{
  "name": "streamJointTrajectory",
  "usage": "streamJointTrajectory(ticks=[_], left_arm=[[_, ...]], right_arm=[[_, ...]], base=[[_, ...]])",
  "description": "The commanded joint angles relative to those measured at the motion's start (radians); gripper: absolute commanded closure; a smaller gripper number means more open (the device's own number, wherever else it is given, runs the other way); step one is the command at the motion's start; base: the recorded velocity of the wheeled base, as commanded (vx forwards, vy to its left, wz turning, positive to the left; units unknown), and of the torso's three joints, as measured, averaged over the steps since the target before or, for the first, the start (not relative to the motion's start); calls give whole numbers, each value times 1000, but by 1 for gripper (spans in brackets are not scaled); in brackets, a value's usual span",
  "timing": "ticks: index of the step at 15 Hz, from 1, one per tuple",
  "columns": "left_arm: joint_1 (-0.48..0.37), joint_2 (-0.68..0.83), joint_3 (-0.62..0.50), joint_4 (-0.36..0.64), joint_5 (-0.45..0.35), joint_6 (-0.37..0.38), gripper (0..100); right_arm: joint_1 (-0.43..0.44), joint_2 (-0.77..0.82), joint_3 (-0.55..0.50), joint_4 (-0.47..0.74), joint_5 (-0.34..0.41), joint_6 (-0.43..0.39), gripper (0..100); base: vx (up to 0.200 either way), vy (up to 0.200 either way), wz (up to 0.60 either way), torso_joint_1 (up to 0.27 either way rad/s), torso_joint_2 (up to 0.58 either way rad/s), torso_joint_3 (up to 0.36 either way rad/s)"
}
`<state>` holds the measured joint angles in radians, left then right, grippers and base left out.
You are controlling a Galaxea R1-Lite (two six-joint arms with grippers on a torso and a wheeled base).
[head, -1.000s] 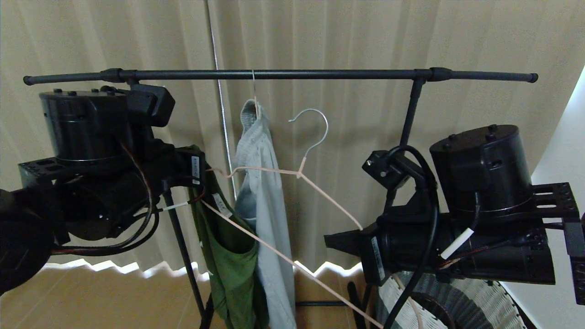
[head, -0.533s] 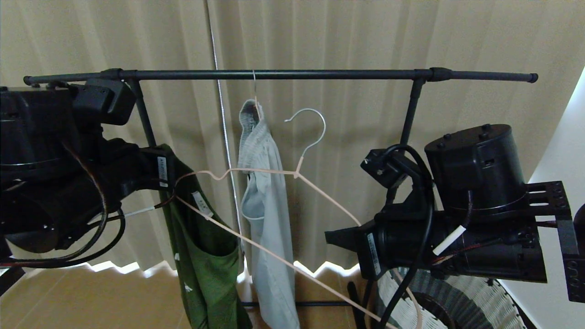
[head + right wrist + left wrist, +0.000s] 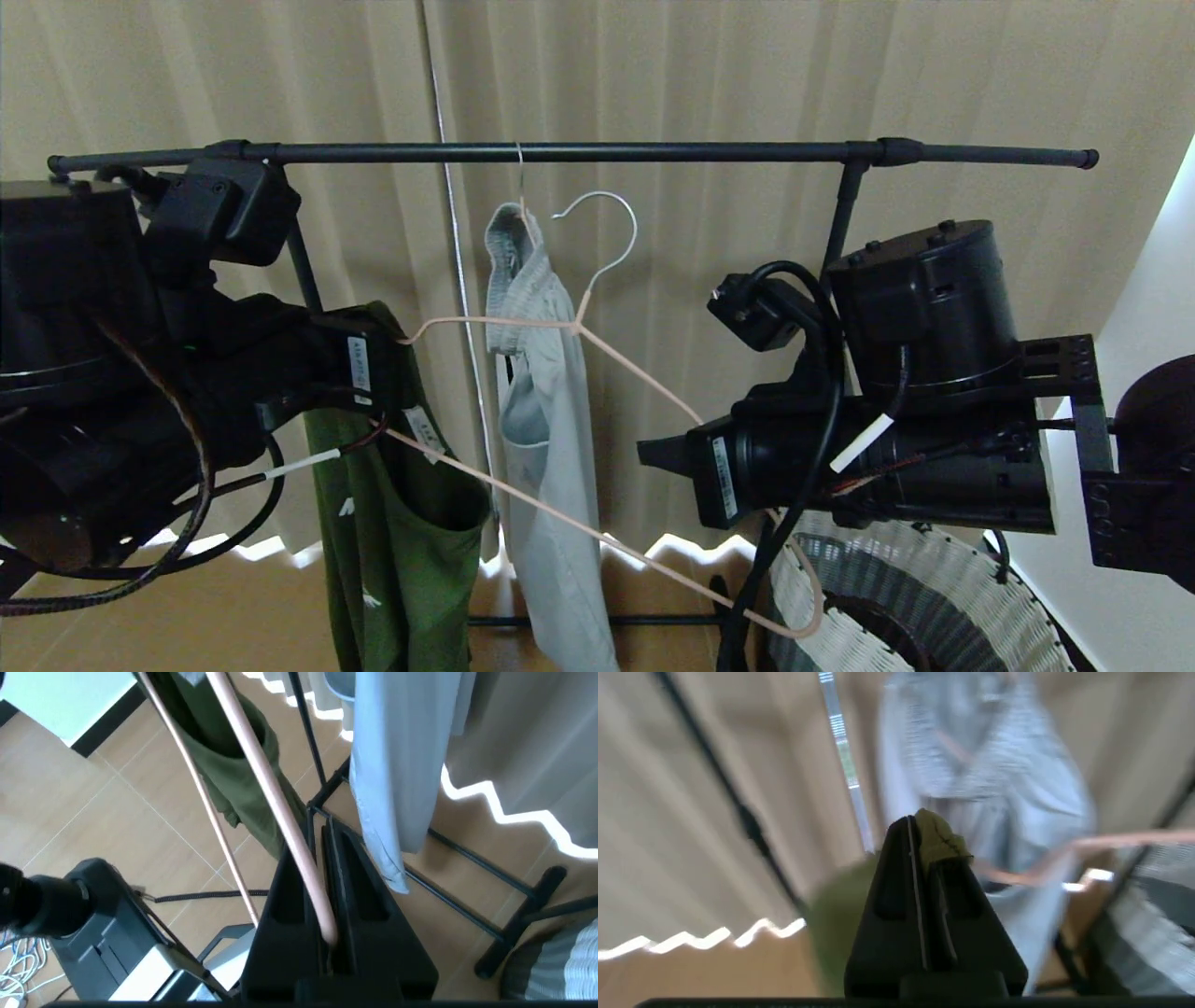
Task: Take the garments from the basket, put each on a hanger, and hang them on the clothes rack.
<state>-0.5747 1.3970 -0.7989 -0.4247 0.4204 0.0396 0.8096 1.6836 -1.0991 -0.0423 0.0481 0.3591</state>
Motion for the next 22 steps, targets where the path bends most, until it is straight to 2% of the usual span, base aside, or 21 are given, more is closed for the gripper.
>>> streamJointTrajectory(ticks=[1,7,12,17,22], left_arm=[[-47,-1,1,0,0,-15,100],[-200,-15,-34,-6,-5,-24,100],[-254,0,-37,-36,-17,-21,100],[-283,2,-43,-39,-204,-15,100],[-275,-15,-6,-37,-204,-17,100]], right_arm=[[2,28,-18,-1,1,0,100],[2,54,-36,-1,1,0,100],[0,76,-62,-1,1,0,100],[0,97,-105,-1,-1,-3,100],[-38,91,-105,1,-2,-3,100]], base=[[0,0,0,0,0,0],[0,0,0,0,0,0],[0,0,0,0,0,0],[0,0,0,0,0,0],[0,0,0,0,0,0]])
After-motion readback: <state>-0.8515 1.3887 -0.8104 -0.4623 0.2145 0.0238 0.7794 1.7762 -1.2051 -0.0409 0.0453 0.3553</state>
